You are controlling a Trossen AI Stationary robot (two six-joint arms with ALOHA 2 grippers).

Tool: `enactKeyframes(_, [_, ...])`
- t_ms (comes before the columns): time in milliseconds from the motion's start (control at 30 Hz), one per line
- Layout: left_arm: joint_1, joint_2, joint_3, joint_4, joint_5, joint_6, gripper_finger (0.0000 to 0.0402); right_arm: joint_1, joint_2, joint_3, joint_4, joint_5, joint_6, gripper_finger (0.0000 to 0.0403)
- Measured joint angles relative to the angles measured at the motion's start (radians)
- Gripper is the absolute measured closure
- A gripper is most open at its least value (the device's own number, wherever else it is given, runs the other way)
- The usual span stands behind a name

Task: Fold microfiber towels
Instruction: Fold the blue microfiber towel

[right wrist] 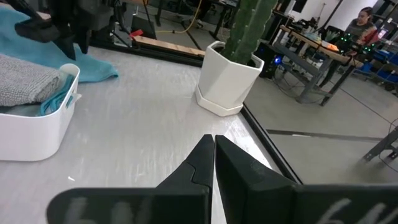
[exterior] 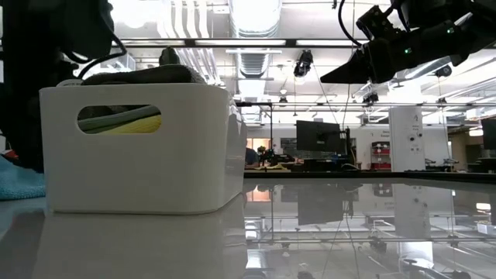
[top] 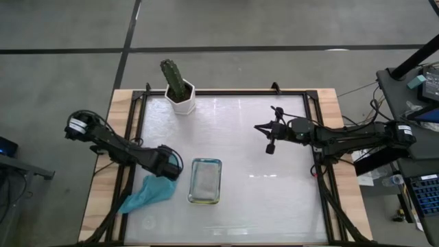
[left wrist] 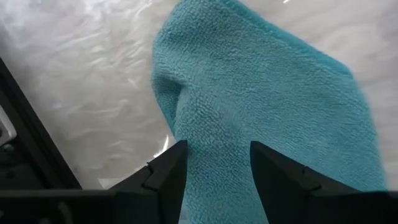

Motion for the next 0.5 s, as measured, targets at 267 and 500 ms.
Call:
enactKeyframes(267, [0.007,0.004,-0.023,-0.002,-0.031,-0.002,0.0242,0.0,0.0,0.0,0.0,0.0,0.0,0.0394])
enactKeyframes(500, [0.013,0.005,-0.045,0.009,-0.032,-0.001,0.025,0.0,0.0,0.0,-0.003,0.0,0.0,0.0394])
